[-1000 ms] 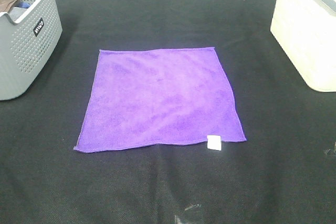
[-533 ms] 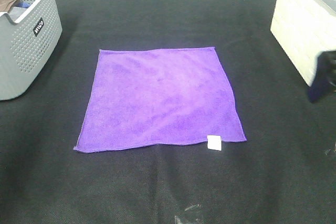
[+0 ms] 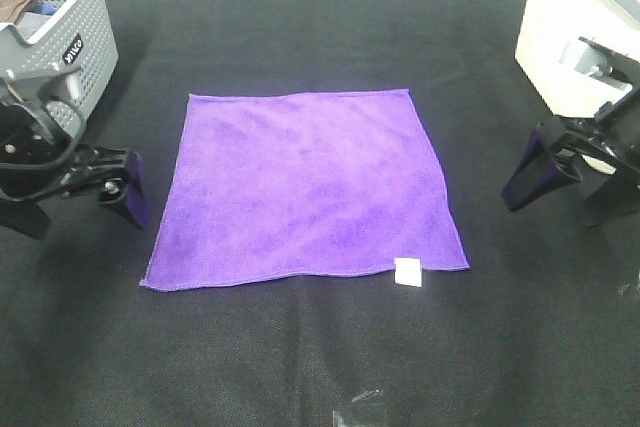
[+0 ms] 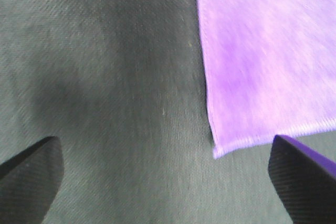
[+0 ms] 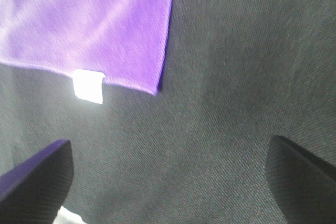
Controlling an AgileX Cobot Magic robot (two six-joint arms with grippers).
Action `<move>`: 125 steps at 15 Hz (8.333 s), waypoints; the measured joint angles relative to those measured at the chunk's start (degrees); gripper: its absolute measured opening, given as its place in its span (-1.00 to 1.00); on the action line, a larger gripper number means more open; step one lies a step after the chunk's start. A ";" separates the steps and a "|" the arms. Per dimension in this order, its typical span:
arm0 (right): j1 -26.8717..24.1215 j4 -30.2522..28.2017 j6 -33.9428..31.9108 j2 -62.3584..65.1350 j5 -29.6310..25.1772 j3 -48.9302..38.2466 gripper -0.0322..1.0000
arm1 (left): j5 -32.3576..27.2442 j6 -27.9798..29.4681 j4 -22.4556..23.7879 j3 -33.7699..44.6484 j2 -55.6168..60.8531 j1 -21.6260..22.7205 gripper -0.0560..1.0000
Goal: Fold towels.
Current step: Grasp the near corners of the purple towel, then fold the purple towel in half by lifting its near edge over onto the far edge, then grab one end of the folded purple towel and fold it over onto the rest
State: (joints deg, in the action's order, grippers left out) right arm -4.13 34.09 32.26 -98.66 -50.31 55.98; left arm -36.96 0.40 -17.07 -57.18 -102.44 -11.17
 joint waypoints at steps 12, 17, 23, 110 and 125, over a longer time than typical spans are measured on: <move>7.39 3.38 0.97 -18.05 7.45 9.97 0.88 | 4.93 -8.94 -11.80 -0.06 -8.37 -0.17 0.98; 7.39 3.04 -0.34 -19.94 6.76 11.17 0.86 | 5.21 -9.80 -12.03 -0.34 -9.68 -0.17 0.98; 7.85 2.52 -1.89 -20.00 6.19 11.34 0.85 | 5.50 -11.06 -13.01 -0.40 -9.80 -0.97 0.98; 15.18 -11.46 -19.60 -41.88 -18.45 75.17 0.45 | -13.35 -16.39 -13.24 -61.65 -36.10 4.18 0.54; 15.18 -11.52 -19.60 -41.88 -19.19 75.29 0.45 | -27.04 -14.95 -13.92 -77.58 -50.65 8.54 0.54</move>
State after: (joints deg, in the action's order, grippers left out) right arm 11.06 22.57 12.66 -140.55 -69.50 131.26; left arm -64.00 -14.55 -31.00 -134.76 -153.09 -2.64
